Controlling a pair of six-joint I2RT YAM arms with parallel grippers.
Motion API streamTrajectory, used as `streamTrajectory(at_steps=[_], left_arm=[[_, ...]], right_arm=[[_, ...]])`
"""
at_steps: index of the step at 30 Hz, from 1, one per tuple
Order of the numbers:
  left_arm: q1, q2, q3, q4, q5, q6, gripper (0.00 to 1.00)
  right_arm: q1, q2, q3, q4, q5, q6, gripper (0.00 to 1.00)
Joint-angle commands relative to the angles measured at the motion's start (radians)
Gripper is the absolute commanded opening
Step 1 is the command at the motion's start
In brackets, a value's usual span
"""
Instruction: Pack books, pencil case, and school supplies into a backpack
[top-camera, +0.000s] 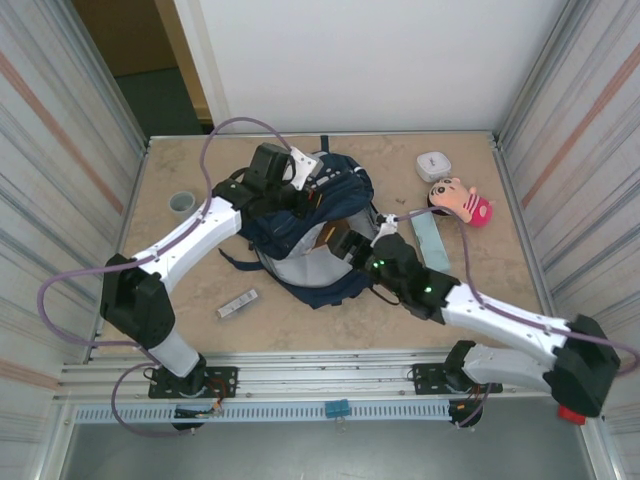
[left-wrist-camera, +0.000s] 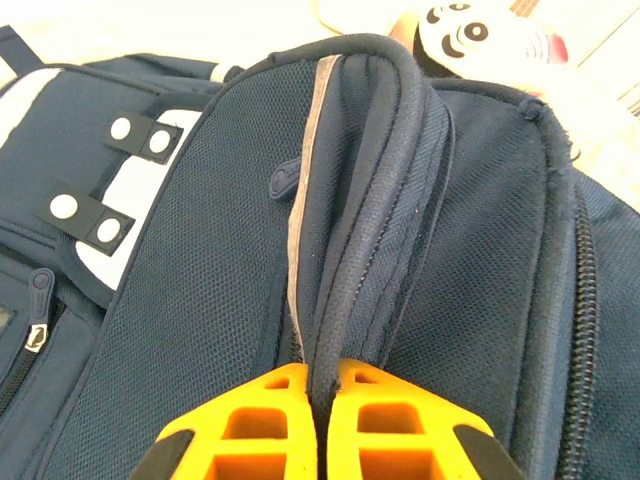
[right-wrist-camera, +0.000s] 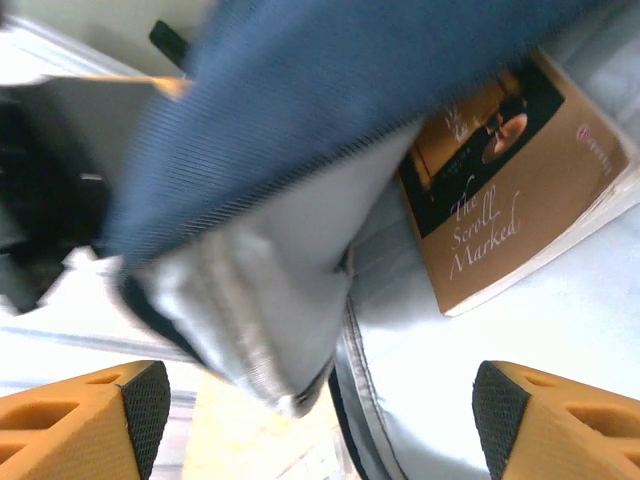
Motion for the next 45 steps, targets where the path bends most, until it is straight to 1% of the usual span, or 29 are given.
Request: streamTrajectory(at_steps=[1,2,4,5,6,8,9,11,14,18,20,21,23,24,27,29,30,31,34,35,37,40,41,42,45], left_arm=[[-0.008,-0.038,-0.056,0.070,-0.002,-0.007,0.00],[-0.014,-0.032,-0.071,0.076,0.011,-0.014,0.01],[-0.030,-0.018,-0.091,0.080,0.033,-0.019,0.08],[-0.039,-0.014,-0.100,0.077,0.036,-0.019,0.15],[-0.043,-0.014,-0.109,0.079,0.045,-0.028,0.26],[-0.036,-0.032,-0.131,0.092,0.085,-0.062,0.55],[-0.028,-0.047,-0.142,0.099,0.094,-0.078,0.62],[-0.003,-0.093,-0.174,0.110,0.097,-0.109,0.72],[0.050,-0.165,-0.220,0.097,0.079,-0.166,0.80],[0.128,-0.250,-0.296,0.073,0.067,-0.202,0.81],[0.167,-0.291,-0.345,0.075,0.063,-0.226,0.82],[0.184,-0.308,-0.365,0.078,0.063,-0.241,0.82],[0.217,-0.341,-0.410,0.082,0.066,-0.269,0.83],[0.228,-0.360,-0.427,0.086,0.065,-0.276,0.83],[0.262,-0.410,-0.486,0.095,0.063,-0.295,0.83],[0.286,-0.440,-0.522,0.100,0.059,-0.318,0.83],[0.293,-0.452,-0.540,0.105,0.056,-0.328,0.83],[0.298,-0.465,-0.559,0.111,0.055,-0.337,0.83],[0.300,-0.497,-0.612,0.118,0.049,-0.356,0.83],[0.301,-0.507,-0.627,0.117,0.047,-0.364,0.83],[0.302,-0.532,-0.649,0.114,0.042,-0.375,0.83],[0.302,-0.585,-0.683,0.112,0.027,-0.388,0.83],[0.303,-0.607,-0.693,0.111,0.023,-0.391,0.83],[0.303,-0.624,-0.703,0.110,0.022,-0.395,0.83],[0.304,-0.680,-0.723,0.099,0.023,-0.398,0.83]], right_arm=[[0.005,-0.123,0.030,-0.230,0.023,-0.166,0.80],[0.005,-0.154,0.041,-0.271,0.030,-0.197,0.80],[0.006,-0.198,0.062,-0.328,0.038,-0.266,0.80],[0.006,-0.212,0.072,-0.344,0.034,-0.314,0.79],[0.005,-0.219,0.083,-0.356,0.020,-0.368,0.80],[0.003,-0.204,0.119,-0.380,-0.039,-0.493,0.82],[0.004,-0.187,0.144,-0.403,-0.063,-0.551,0.82],[0.010,-0.136,0.205,-0.449,-0.122,-0.666,0.84],[0.058,-0.059,0.253,-0.459,-0.142,-0.830,0.84],[0.154,0.099,0.299,-0.468,-0.124,-1.054,0.87],[0.201,0.211,0.322,-0.484,-0.080,-1.160,0.89],[0.218,0.265,0.337,-0.492,-0.052,-1.191,0.91],[0.246,0.388,0.378,-0.516,-0.015,-1.242,0.98],[0.257,0.437,0.396,-0.525,-0.006,-1.260,0.99],[0.286,0.562,0.420,-0.502,0.038,-1.313,0.99],[0.275,0.629,0.409,-0.437,0.095,-1.326,1.00],[0.265,0.650,0.399,-0.399,0.125,-1.325,0.98],[0.251,0.670,0.386,-0.359,0.143,-1.325,0.91],[0.230,0.694,0.346,-0.268,0.169,-1.323,0.60],[0.232,0.689,0.334,-0.255,0.170,-1.332,0.52],[0.238,0.653,0.319,-0.251,0.157,-1.348,0.39],[0.238,0.537,0.297,-0.266,0.117,-1.392,0.09],[0.231,0.491,0.295,-0.280,0.089,-1.412,0.03],[0.221,0.447,0.295,-0.299,0.061,-1.427,0.01],[0.156,0.335,0.318,-0.361,-0.065,-1.457,0.00]])
